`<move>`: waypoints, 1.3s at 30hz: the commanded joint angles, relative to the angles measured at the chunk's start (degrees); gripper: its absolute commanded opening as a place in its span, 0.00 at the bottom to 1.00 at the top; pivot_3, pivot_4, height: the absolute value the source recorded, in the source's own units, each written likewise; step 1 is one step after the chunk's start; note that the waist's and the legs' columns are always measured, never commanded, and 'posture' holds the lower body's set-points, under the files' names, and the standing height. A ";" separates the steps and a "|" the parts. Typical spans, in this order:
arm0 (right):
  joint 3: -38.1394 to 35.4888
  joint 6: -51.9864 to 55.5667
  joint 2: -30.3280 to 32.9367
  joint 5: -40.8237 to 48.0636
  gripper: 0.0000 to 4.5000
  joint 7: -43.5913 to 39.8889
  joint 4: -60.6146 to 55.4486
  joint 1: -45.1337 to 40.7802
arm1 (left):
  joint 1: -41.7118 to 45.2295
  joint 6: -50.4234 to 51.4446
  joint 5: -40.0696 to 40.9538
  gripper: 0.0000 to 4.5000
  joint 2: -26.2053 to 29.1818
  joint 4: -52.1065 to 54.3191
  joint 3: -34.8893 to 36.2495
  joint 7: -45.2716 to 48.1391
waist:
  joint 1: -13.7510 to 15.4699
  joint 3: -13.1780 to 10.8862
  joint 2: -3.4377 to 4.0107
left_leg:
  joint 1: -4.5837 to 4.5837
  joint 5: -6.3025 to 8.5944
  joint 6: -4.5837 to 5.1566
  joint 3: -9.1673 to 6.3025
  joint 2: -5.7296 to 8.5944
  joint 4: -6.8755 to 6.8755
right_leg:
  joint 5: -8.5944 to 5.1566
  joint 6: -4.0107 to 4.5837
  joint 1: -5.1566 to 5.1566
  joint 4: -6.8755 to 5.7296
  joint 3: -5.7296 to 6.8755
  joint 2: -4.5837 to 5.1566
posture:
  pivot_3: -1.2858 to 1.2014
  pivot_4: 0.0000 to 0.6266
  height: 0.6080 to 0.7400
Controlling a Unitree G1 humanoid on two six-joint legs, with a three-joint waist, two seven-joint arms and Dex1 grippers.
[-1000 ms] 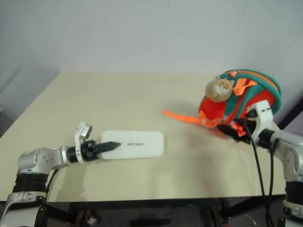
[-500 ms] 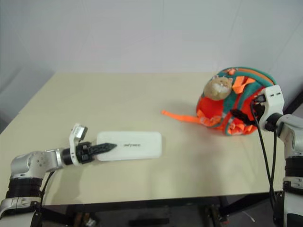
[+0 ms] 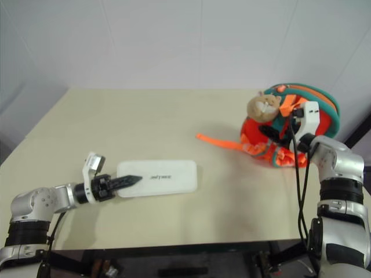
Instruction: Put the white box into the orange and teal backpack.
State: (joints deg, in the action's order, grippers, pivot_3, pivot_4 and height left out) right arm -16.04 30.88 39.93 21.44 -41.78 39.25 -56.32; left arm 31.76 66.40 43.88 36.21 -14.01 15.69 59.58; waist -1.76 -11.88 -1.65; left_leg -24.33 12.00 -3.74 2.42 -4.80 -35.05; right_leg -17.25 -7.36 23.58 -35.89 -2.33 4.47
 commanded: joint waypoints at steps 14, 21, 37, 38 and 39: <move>1.30 6.31 -3.69 5.56 0.02 -7.86 -10.22 -1.32 | 2.75 -10.69 0.14 0.29 8.24 -8.03 4.01 5.07 | -1.45 -0.01 0.02 | 0.01 -0.01 -0.01 0.03 -0.02 0.01 | 0.00 0.00 0.04 -0.08 -0.02 -0.01 | 0.52 0.24 1.00; 1.89 26.95 -10.65 21.45 0.02 -9.11 -30.02 -0.28 | 4.02 -9.91 2.35 0.29 11.83 -12.32 9.45 5.83 | -1.58 -0.02 0.03 | 0.01 -0.01 -0.01 0.05 -0.09 0.06 | -0.01 0.02 0.14 -0.18 -0.01 -0.05 | 0.52 0.24 1.00; -4.84 60.05 -7.95 62.51 0.02 -2.00 -42.64 6.22 | 4.49 -13.37 2.80 0.29 14.36 -19.49 17.06 5.86 | -0.92 -0.02 -0.05 | -0.08 0.05 0.05 0.05 -0.11 0.10 | -0.04 0.07 0.16 -0.07 0.03 -0.04 | 0.52 0.24 1.00; -4.55 60.92 -6.50 63.80 0.02 -1.42 -41.92 7.18 | 4.17 -13.41 2.81 0.29 14.31 -19.35 17.17 6.01 | -0.82 -0.02 -0.05 | -0.08 0.07 0.05 0.05 -0.12 0.12 | -0.05 0.09 0.16 -0.05 0.03 -0.04 | 0.52 0.24 1.00; -4.04 61.35 -4.79 65.16 0.02 -1.35 -41.11 8.13 | 3.89 -13.45 2.83 0.29 14.27 -19.21 17.25 6.14 | -0.67 -0.02 -0.05 | -0.08 0.09 0.06 0.06 -0.11 0.11 | -0.06 0.09 0.15 -0.03 0.03 -0.04 | 0.52 0.24 1.00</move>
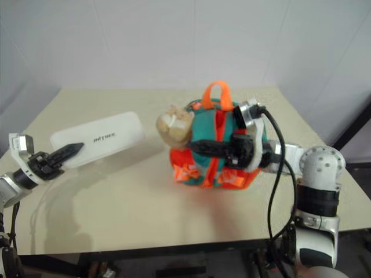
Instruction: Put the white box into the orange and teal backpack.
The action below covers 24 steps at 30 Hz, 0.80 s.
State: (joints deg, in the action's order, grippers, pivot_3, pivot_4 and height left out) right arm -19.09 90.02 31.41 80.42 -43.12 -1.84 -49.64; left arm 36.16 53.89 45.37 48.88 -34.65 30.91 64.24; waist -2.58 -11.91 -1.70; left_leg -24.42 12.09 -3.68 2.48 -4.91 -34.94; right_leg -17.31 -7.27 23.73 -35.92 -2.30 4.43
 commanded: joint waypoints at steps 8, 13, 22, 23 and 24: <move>2.96 0.54 12.61 0.09 0.02 -4.31 6.34 4.47 | -2.77 0.53 4.91 0.29 -0.60 8.32 2.76 3.44 | 0.61 0.03 -0.06 | 0.01 0.02 0.01 0.02 0.00 -0.14 | 0.00 0.02 0.00 -0.02 -0.02 0.00 | 0.52 0.24 1.00; 5.14 -1.55 12.97 -3.92 0.02 -7.71 6.88 4.59 | -4.05 2.85 12.37 0.29 -3.67 20.29 5.20 2.77 | 0.97 0.04 -0.08 | 0.00 0.02 0.01 0.01 0.00 -0.14 | 0.01 0.01 -0.01 -0.02 -0.02 0.00 | 0.52 0.24 1.00; 7.30 -3.98 10.76 -7.18 0.02 -9.81 5.60 5.14 | -4.01 3.61 19.15 0.29 -7.37 31.92 3.62 -2.22 | 0.88 0.04 -0.08 | 0.02 0.02 0.00 0.01 0.00 -0.20 | 0.03 -0.02 -0.03 -0.05 -0.05 -0.01 | 0.52 0.24 1.00; 7.39 -4.06 10.50 -7.27 0.02 -9.81 5.36 5.21 | -3.63 2.23 18.08 0.29 -8.11 32.48 2.32 -2.31 | 0.93 0.04 -0.08 | 0.02 0.02 0.00 0.01 0.00 -0.21 | 0.03 -0.03 -0.03 -0.06 -0.05 -0.02 | 0.52 0.24 1.00; 7.39 -4.08 10.24 -7.31 0.02 -9.74 5.20 5.25 | -3.27 0.65 16.78 0.29 -8.97 32.78 1.01 -2.50 | 0.97 0.04 -0.08 | 0.02 0.02 0.00 0.01 0.00 -0.23 | 0.04 -0.04 -0.05 -0.06 -0.06 -0.02 | 0.52 0.24 1.00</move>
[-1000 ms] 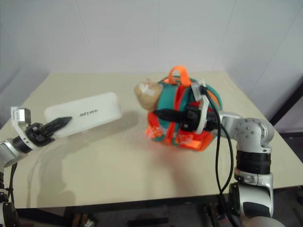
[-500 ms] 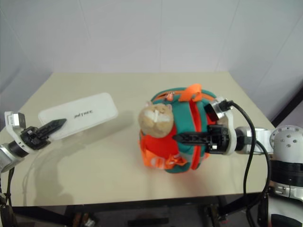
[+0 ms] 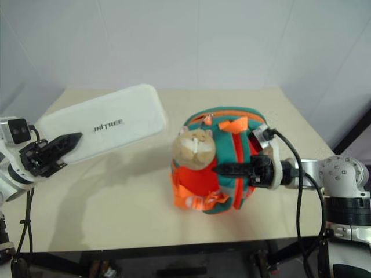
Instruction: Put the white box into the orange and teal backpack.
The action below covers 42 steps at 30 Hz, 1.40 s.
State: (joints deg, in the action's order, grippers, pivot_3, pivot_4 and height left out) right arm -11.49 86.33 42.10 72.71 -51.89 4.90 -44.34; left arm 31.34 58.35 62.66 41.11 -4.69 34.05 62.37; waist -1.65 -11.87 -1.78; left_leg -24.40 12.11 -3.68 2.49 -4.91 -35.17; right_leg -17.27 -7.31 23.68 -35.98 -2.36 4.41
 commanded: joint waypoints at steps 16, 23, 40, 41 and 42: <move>-3.78 0.56 -1.76 4.10 0.02 3.28 -5.79 3.31 | 7.59 -28.95 -19.49 0.29 -8.20 -1.51 -18.74 2.03 | 0.24 0.01 -0.02 | -0.01 0.00 0.02 0.01 0.01 -0.03 | 0.04 -0.05 -0.04 0.06 -0.08 -0.05 | 0.52 0.24 1.00; -4.96 0.03 -2.18 6.26 0.02 5.71 -6.88 5.03 | 12.33 -36.38 -29.61 0.29 -4.61 -6.67 -24.80 3.89 | 0.24 0.01 -0.01 | -0.01 0.00 0.02 0.00 0.01 -0.02 | 0.04 -0.06 -0.04 0.07 -0.14 -0.10 | 0.52 0.24 1.00; -4.12 -2.75 -4.84 6.89 0.02 7.97 -7.51 6.63 | 29.79 -37.41 -43.44 0.29 -16.33 -13.20 -42.04 1.71 | 1.21 0.01 -0.01 | -0.03 0.00 0.03 0.01 0.01 -0.03 | 0.05 -0.13 -0.03 0.09 -0.27 -0.20 | 0.52 0.24 1.00; -4.13 -2.95 -4.98 6.90 0.02 8.02 -7.62 6.81 | 30.16 -39.23 -44.18 0.29 -17.17 -14.28 -42.48 2.09 | 1.13 0.01 -0.01 | -0.03 0.01 0.03 0.03 0.01 -0.03 | 0.05 -0.13 -0.02 0.09 -0.29 -0.20 | 0.52 0.24 1.00; -4.13 -3.18 -5.18 6.94 0.02 8.16 -7.75 6.97 | 30.64 -39.33 -43.91 0.29 -18.07 -15.34 -42.60 2.94 | 1.07 0.01 -0.01 | -0.03 0.01 0.04 0.03 0.00 -0.02 | 0.05 -0.13 0.00 0.09 -0.29 -0.22 | 0.52 0.24 1.00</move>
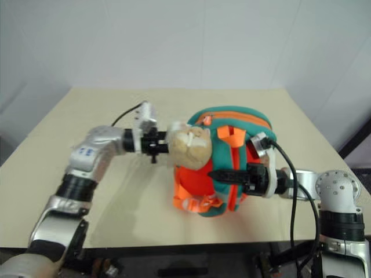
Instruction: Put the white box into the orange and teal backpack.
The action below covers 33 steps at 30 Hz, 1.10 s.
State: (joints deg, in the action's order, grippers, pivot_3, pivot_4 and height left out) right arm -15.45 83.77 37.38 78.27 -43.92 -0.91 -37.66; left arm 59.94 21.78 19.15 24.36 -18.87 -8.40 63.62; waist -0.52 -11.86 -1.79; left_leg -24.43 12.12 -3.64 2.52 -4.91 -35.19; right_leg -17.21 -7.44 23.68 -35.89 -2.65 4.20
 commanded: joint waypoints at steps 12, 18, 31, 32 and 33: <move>-0.96 -3.17 -1.61 3.63 0.02 2.71 -4.54 3.40 | 1.67 -5.76 -1.70 0.63 -5.72 -4.79 0.49 3.70 | 0.24 0.00 0.00 | -0.03 0.00 0.00 -0.01 0.00 -0.01 | 0.00 0.00 0.02 -0.01 -0.01 -0.02 | 0.52 0.24 1.00; -0.27 -4.01 -1.95 3.55 0.02 2.77 -4.43 3.38 | 1.28 -2.46 1.85 0.99 -0.90 -2.11 4.31 7.14 | -0.08 0.00 0.01 | -0.03 0.00 0.00 -0.01 -0.01 -0.02 | 0.00 0.00 0.02 -0.05 -0.01 -0.03 | 0.52 0.24 1.00; 1.46 -5.45 -1.65 1.77 0.02 0.96 -3.65 3.48 | -4.63 22.96 17.76 0.99 17.19 11.96 12.36 16.94 | -0.99 -0.01 0.01 | -0.03 0.00 0.00 -0.03 -0.03 -0.01 | 0.00 0.00 0.01 -0.08 0.00 -0.03 | 0.52 0.24 1.00; 1.65 -5.55 -1.64 1.55 0.02 0.75 -3.56 3.45 | -4.85 24.99 19.37 0.99 17.44 13.43 12.92 16.60 | -0.97 -0.01 0.01 | -0.03 -0.01 0.00 -0.05 -0.03 -0.02 | 0.00 0.00 0.00 -0.09 0.01 -0.03 | 0.52 0.24 1.00; 1.83 -5.62 -1.70 1.37 0.02 0.60 -3.48 3.38 | -5.08 26.37 20.85 0.99 17.07 15.02 13.34 15.87 | -0.97 -0.01 0.01 | -0.03 -0.01 0.01 -0.07 -0.03 -0.02 | 0.00 0.00 0.00 -0.09 0.01 -0.03 | 0.52 0.24 1.00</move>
State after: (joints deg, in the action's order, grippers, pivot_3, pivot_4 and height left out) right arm -13.78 78.66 35.40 79.12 -42.02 -3.98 -34.10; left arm 54.97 45.30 36.19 41.33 -8.01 3.13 80.00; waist -1.49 -11.87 -1.78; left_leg -24.45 12.10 -3.63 2.46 -4.94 -35.21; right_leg -17.22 -7.44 23.68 -35.98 -2.64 4.17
